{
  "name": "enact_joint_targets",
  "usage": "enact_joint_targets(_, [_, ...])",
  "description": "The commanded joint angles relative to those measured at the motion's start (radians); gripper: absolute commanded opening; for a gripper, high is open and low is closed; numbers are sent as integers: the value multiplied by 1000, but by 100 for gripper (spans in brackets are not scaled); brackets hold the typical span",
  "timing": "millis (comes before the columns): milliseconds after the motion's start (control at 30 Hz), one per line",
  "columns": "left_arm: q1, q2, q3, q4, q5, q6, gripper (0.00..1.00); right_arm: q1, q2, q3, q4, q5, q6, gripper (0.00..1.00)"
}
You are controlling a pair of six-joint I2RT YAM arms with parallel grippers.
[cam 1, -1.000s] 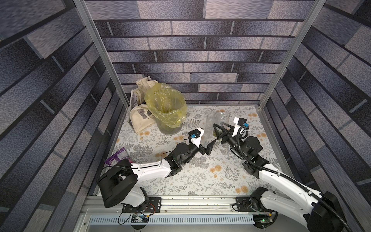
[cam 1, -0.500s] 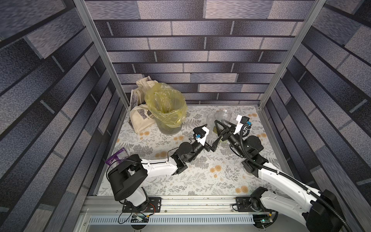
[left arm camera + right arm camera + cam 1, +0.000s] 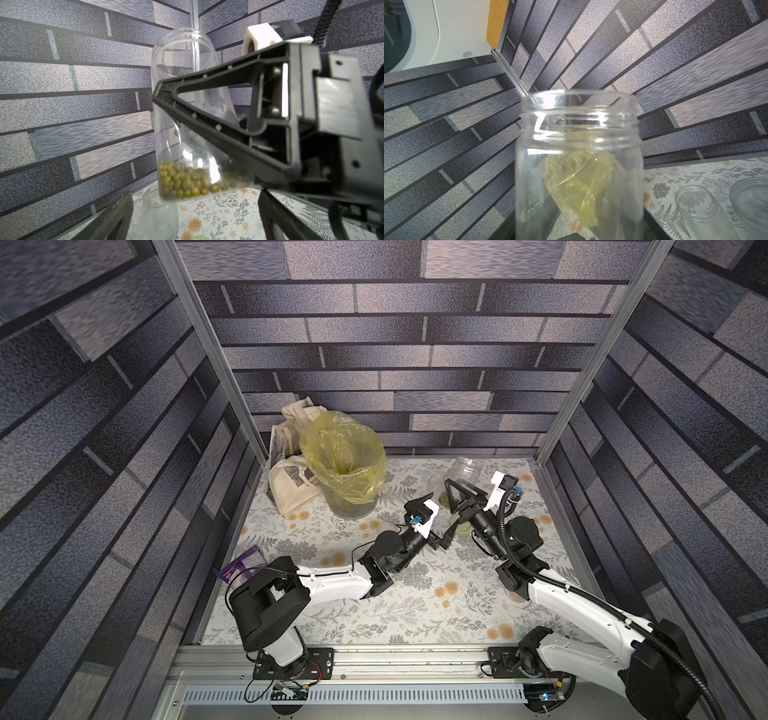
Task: Empty moldy mung beans from jars
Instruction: Pour the moldy mung beans from the jar into the trash bin.
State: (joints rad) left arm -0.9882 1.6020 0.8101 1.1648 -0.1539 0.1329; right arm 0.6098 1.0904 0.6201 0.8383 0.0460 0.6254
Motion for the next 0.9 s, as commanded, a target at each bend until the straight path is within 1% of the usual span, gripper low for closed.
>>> enact_joint_targets(0, [-12, 10, 64, 88, -3, 15, 89, 13, 18, 16, 9, -58, 38, 51])
enact_joint_targets(67, [-11, 12, 69, 96, -3, 21, 87, 13, 18, 15, 0, -61, 47, 50])
enact_joint_targets(133, [-10, 8, 69, 96, -1, 31, 83, 13, 15, 17, -9, -72, 48, 50])
enact_joint_targets(300, [-2, -27, 42, 82, -4, 46, 79, 13, -10, 8, -36, -63, 61, 51])
enact_joint_targets(400, [13, -63, 20, 52, 8, 27, 81, 13, -20, 38, -96, -84, 65, 51])
enact_joint_targets(600, [45, -137, -28, 16, 41, -29, 87, 11, -4, 49, -73, -122, 100, 51])
enact_joint_targets(700, [48, -165, -45, -9, 47, -36, 90, 12, 5, 50, -68, -126, 106, 51])
enact_joint_targets(867, [70, -171, -52, -7, 60, -74, 91, 11, 24, 56, -52, -139, 114, 51])
